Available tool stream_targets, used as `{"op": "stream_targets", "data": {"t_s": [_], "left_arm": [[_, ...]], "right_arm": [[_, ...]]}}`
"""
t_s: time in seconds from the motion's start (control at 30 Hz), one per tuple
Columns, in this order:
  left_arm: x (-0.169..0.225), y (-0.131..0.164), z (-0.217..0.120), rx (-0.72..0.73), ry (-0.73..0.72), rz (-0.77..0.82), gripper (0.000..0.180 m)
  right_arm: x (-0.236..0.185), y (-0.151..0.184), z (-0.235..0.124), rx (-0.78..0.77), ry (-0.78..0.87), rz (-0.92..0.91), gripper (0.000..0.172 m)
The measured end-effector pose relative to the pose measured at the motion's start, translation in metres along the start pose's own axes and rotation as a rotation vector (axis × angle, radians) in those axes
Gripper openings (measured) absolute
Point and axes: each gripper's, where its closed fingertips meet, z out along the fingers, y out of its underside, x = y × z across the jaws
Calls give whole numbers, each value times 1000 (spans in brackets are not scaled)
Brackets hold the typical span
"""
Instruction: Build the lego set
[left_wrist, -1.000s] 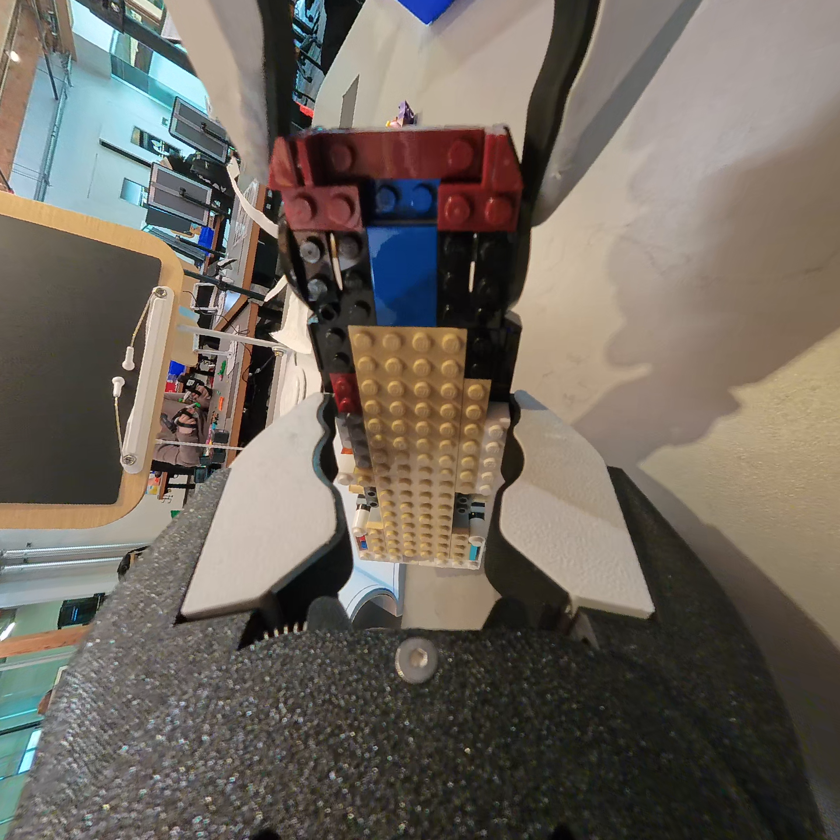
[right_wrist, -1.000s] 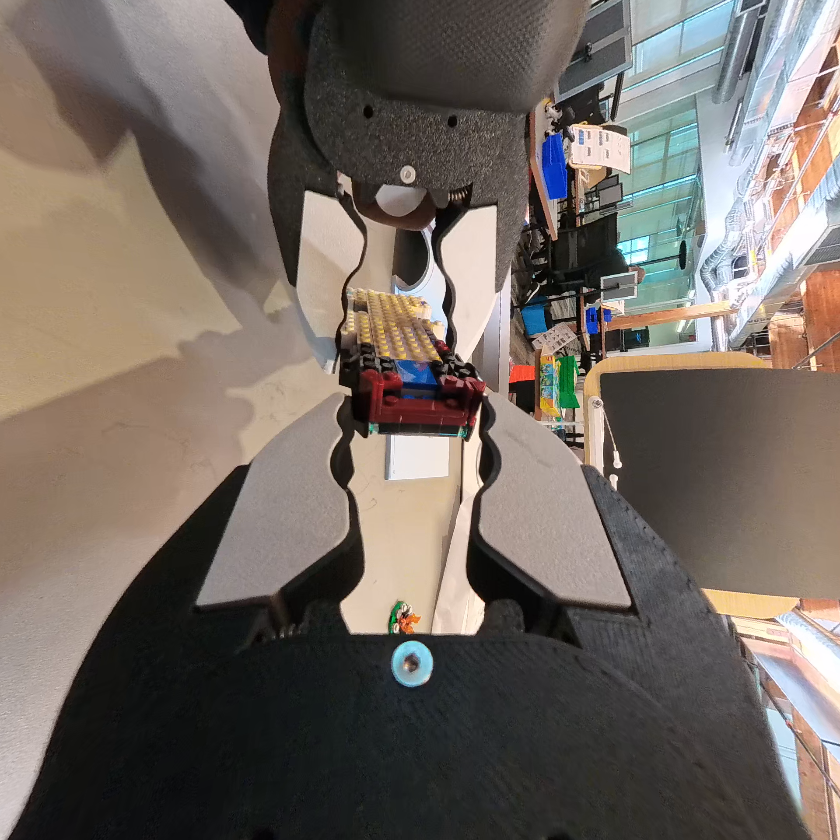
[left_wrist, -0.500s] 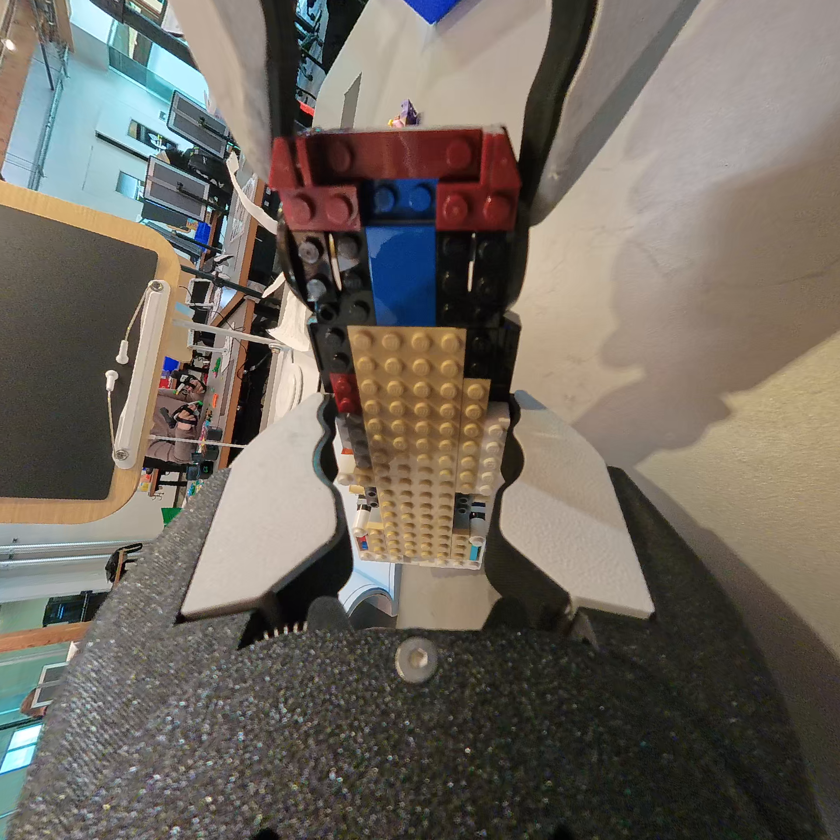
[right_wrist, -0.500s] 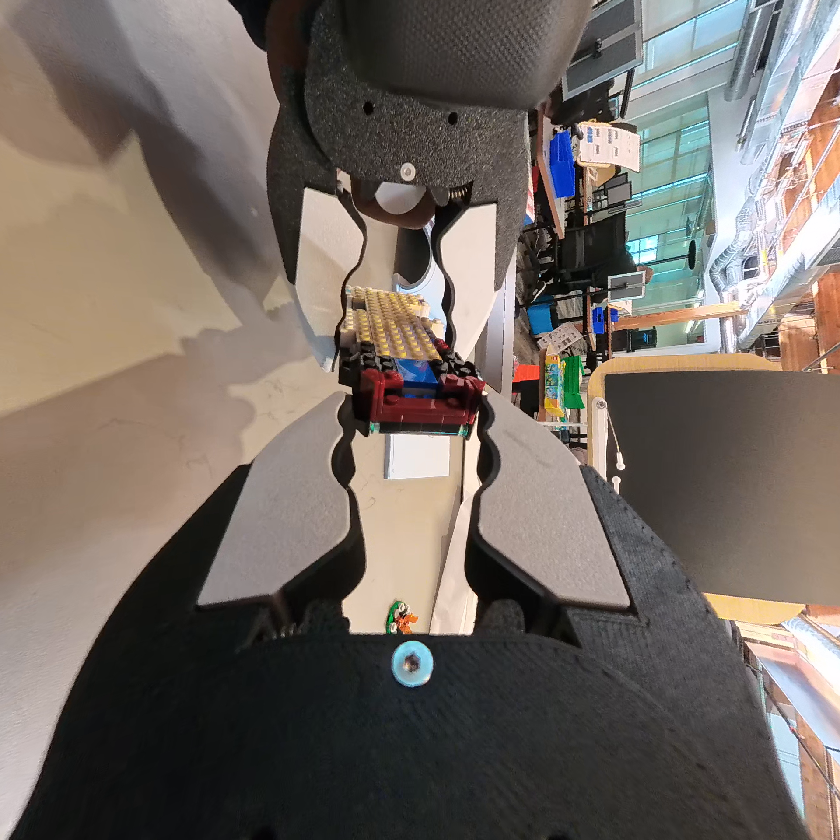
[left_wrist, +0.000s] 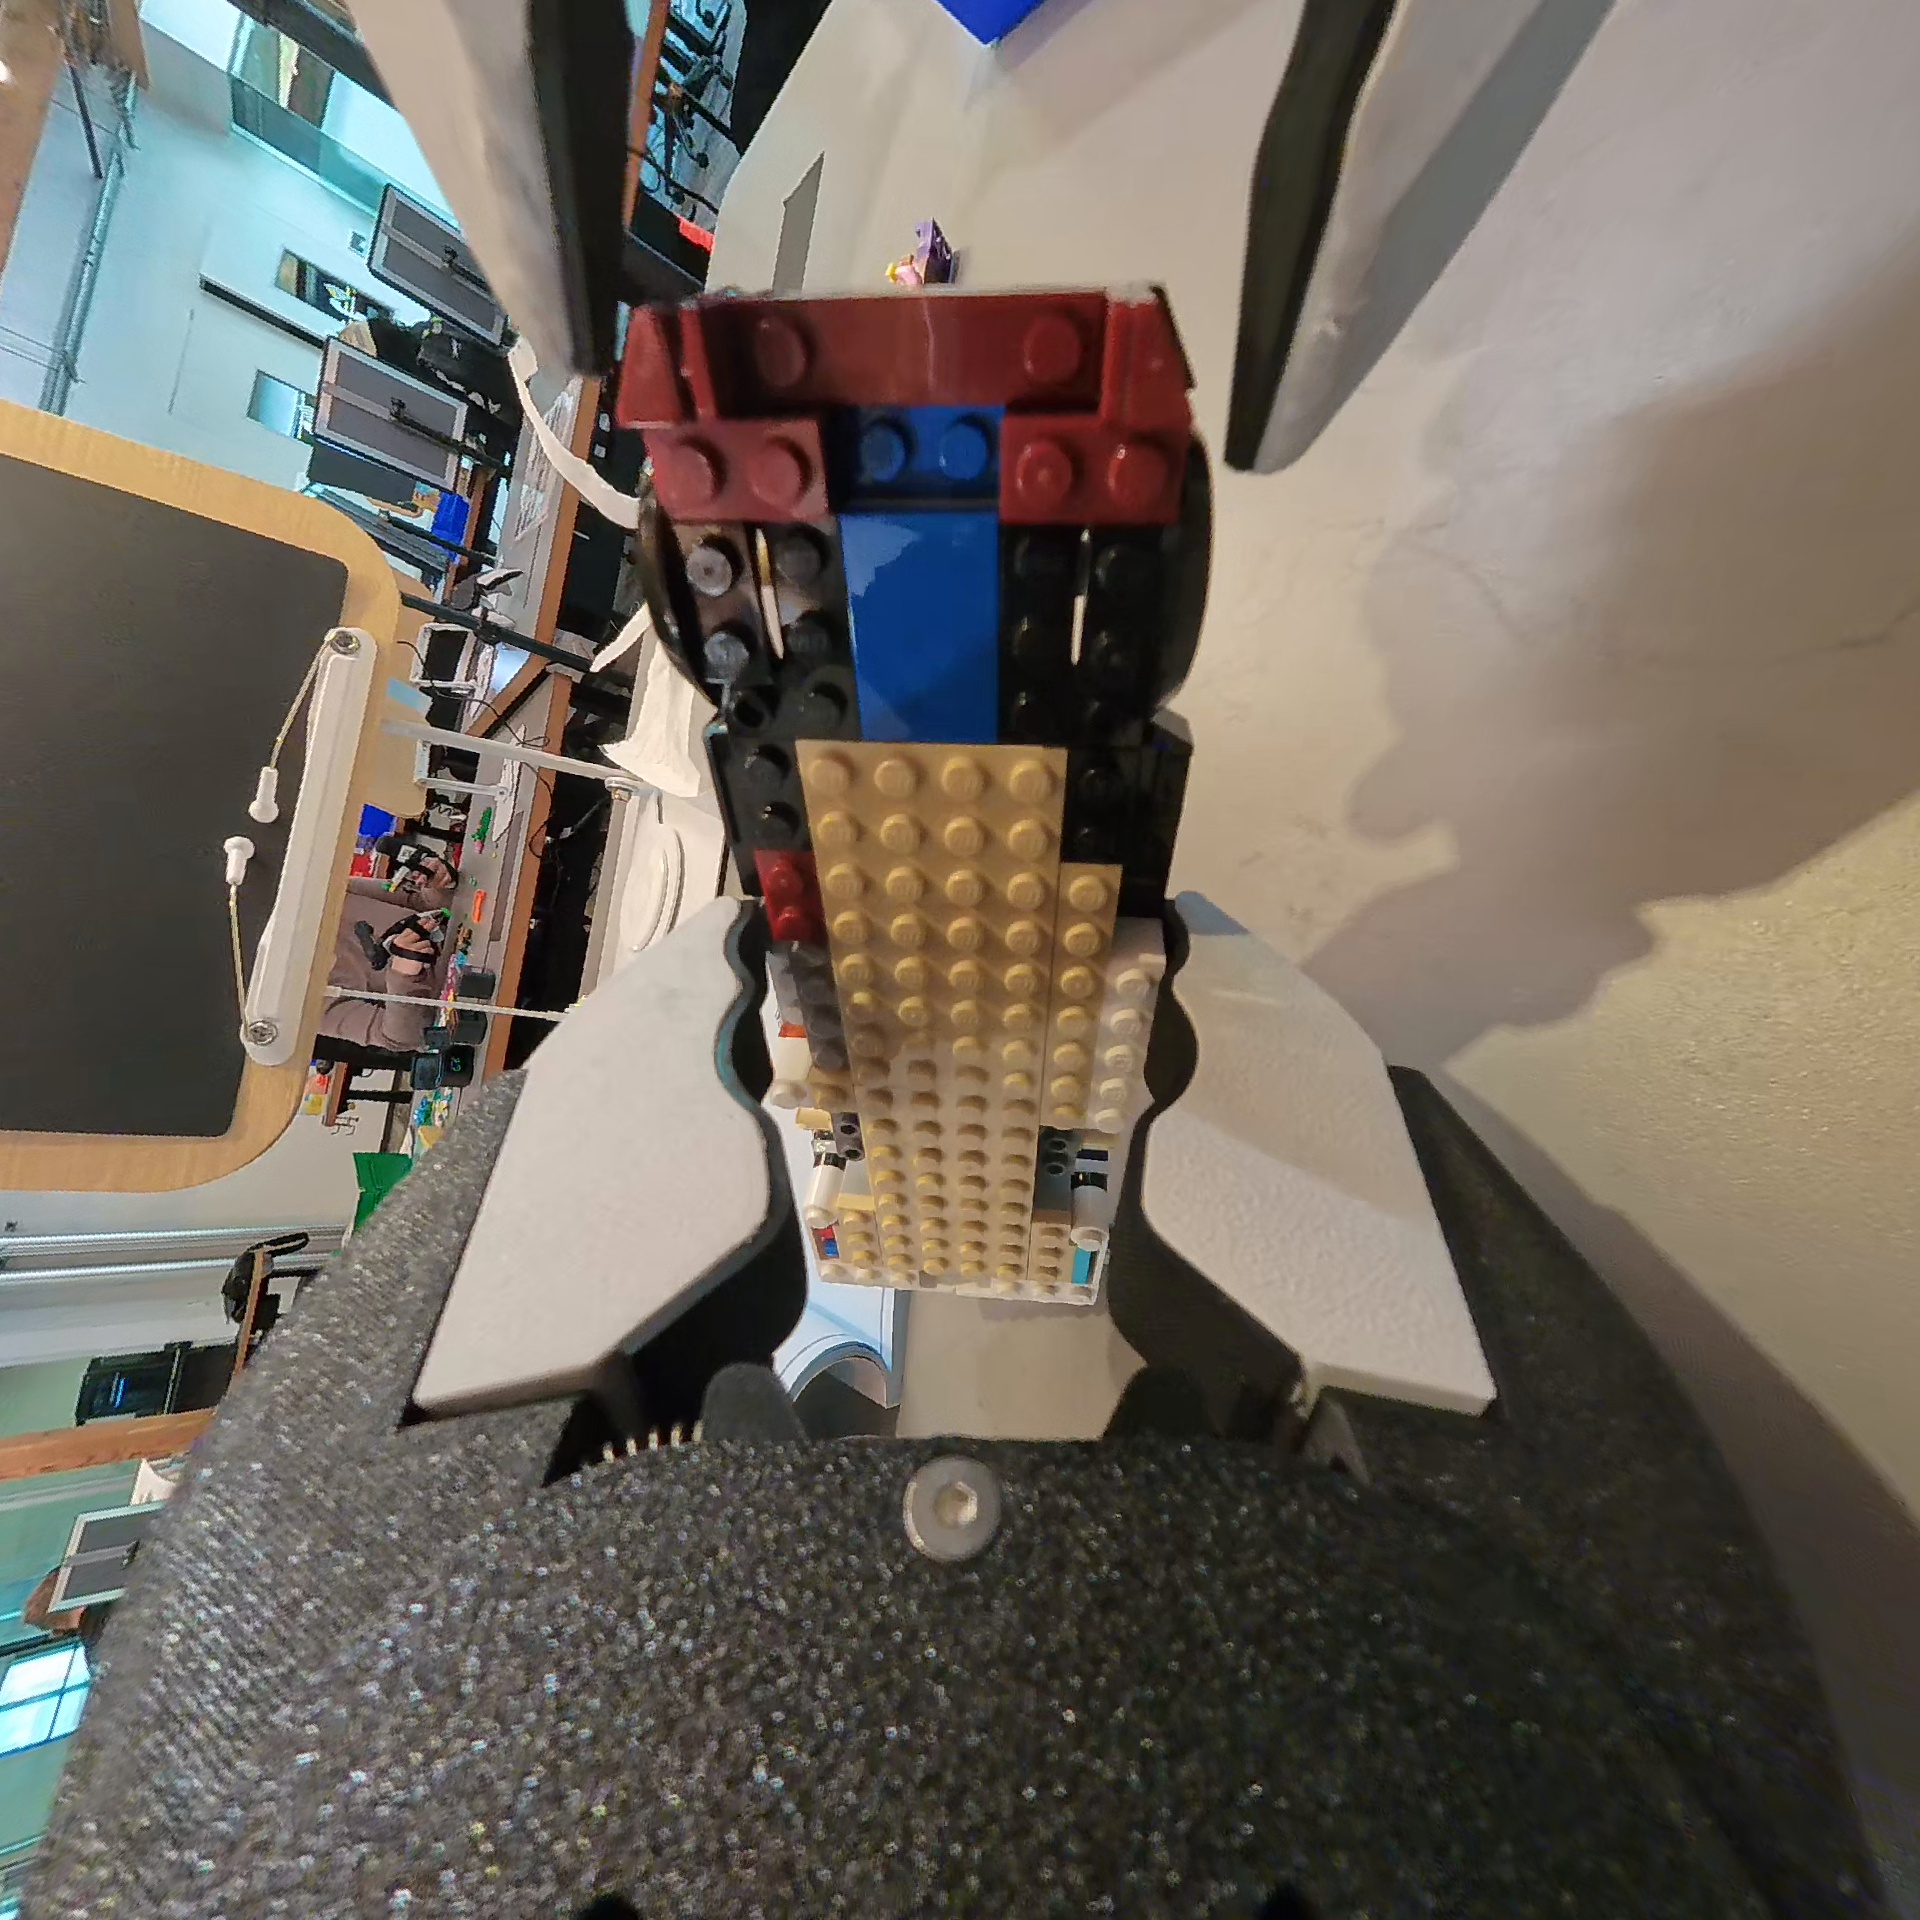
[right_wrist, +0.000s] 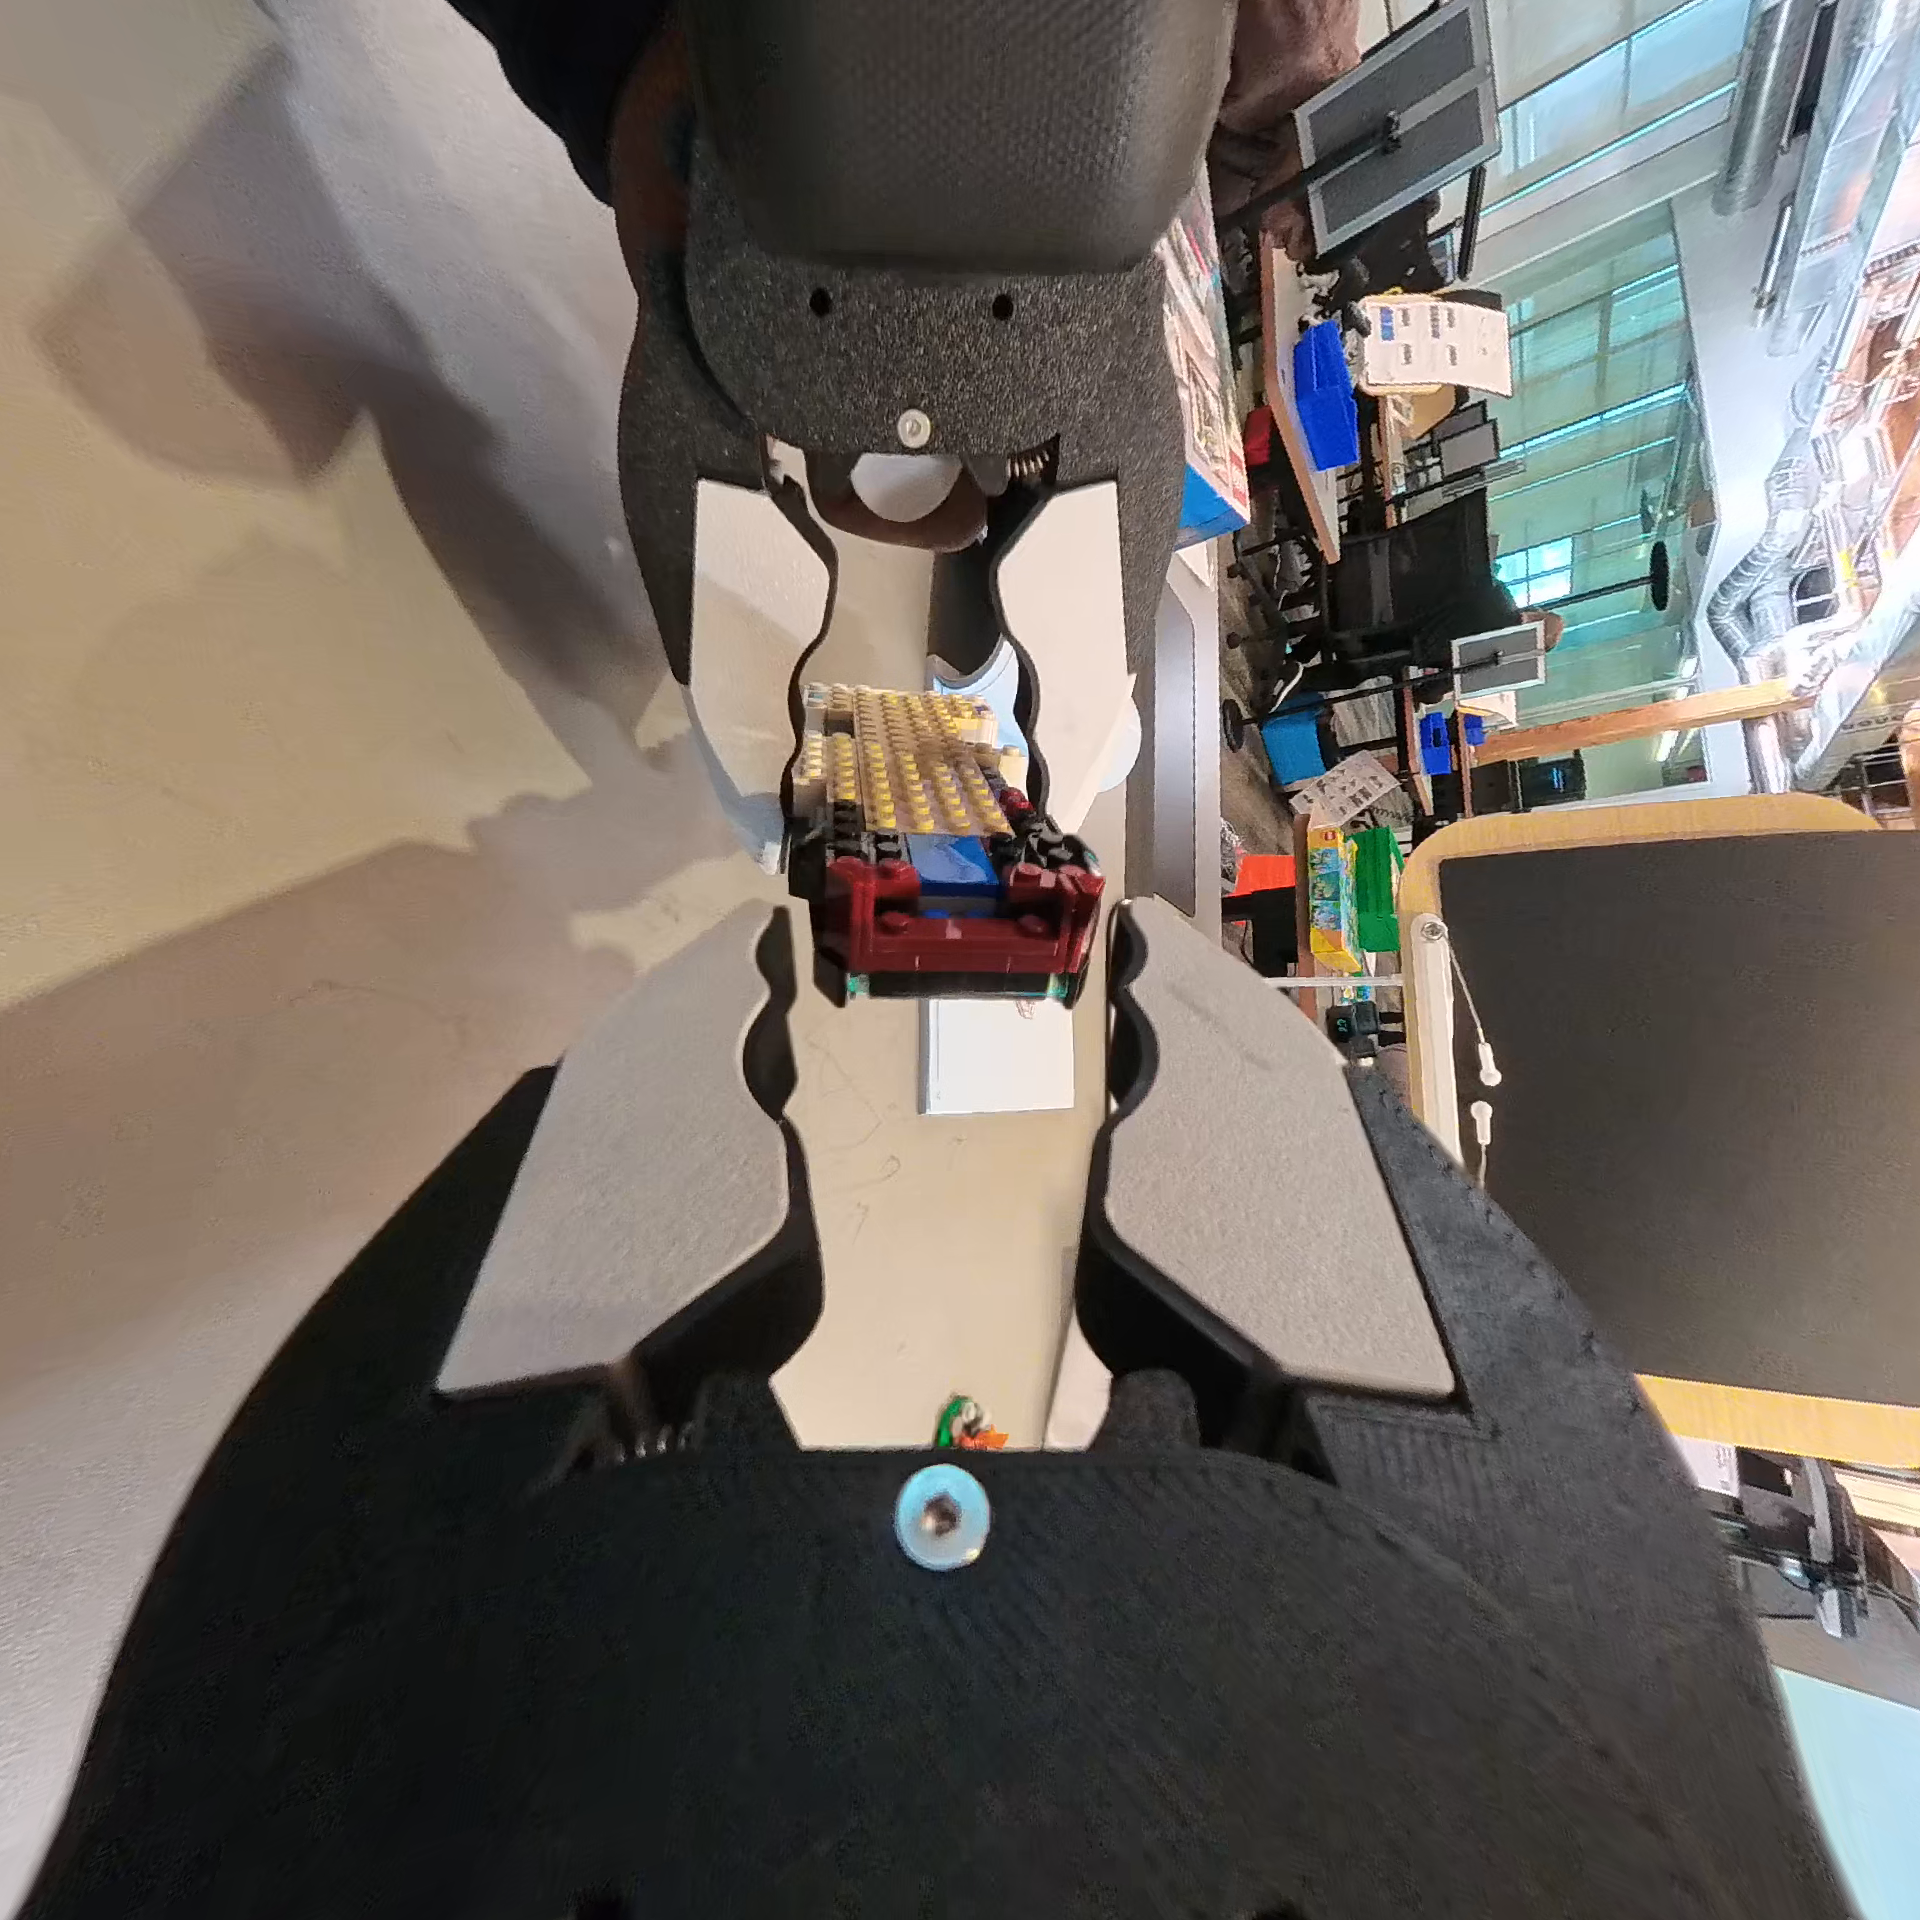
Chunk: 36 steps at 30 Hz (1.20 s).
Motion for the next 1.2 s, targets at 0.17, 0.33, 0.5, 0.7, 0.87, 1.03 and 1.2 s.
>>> {"op": "stream_targets", "data": {"t_s": [0.17, 0.33, 0.5, 0.7, 0.87, 1.03, 1.2], "left_arm": [[-2, -1, -1, 6, -1, -21, 72], [-2, 0, -1, 8, -3, -26, 72], [-1, -1, -1, 9, -1, -24, 72], [-2, 0, -1, 8, -3, -27, 72], [-2, 1, -1, 6, 4, -35, 72], [-2, 2, 0, -1, 2, -31, 71], [-1, 2, 0, -8, 2, -25, 71]], "right_arm": [[3, -2, -2, 4, 7, -19, 51], [3, -1, -2, 1, 3, -19, 50], [3, 0, -2, 1, -4, -22, 50], [3, 0, -1, 0, -6, -22, 49], [4, 2, -1, -3, -11, 0, 50], [5, 0, -8, 26, -31, 44, 53], [19, -1, -19, 38, -31, 121, 50]]}}
